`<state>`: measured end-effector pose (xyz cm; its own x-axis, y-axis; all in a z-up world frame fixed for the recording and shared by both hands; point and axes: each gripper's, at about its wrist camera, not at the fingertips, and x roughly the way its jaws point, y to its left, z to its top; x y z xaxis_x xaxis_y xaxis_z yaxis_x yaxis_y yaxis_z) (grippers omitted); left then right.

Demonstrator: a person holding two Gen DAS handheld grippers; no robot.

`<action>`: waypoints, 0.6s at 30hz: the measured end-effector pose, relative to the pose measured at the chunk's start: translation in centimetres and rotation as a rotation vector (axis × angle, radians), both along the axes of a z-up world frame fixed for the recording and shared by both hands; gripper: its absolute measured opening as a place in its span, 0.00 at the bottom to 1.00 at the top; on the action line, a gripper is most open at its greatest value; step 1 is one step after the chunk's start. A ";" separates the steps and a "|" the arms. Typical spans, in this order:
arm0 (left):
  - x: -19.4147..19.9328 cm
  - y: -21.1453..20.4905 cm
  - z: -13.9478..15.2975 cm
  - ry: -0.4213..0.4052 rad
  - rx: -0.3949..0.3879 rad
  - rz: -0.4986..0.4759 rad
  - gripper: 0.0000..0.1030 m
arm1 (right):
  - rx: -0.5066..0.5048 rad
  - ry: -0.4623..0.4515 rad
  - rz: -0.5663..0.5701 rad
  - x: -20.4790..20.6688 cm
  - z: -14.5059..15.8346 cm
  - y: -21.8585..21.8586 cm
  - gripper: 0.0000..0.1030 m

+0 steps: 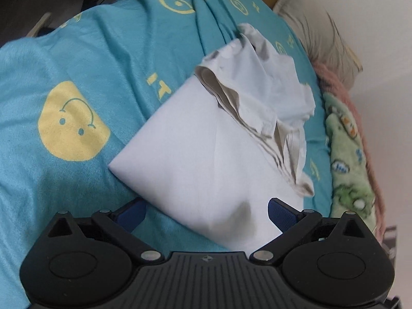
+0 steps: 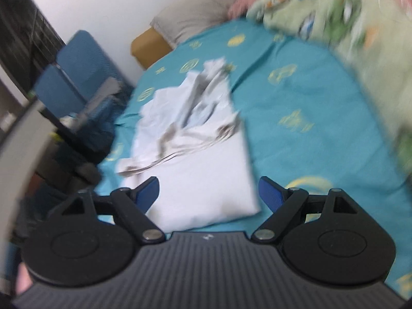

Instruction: Fold clothes

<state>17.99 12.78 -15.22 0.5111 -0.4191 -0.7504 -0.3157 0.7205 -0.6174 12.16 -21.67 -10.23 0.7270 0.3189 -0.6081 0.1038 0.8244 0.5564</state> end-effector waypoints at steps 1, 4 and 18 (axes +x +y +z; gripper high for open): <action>0.1 0.3 -0.1 -0.004 -0.014 0.016 0.96 | 0.073 0.021 0.008 0.1 -0.7 0.0 0.83; 0.1 0.7 -0.2 -0.021 -0.036 0.046 0.95 | 0.291 0.085 0.034 0.6 -2.6 -0.1 0.84; -1.1 1.5 0.0 -0.098 0.020 0.162 0.08 | 0.585 0.217 -0.017 3.6 -9.8 4.9 0.82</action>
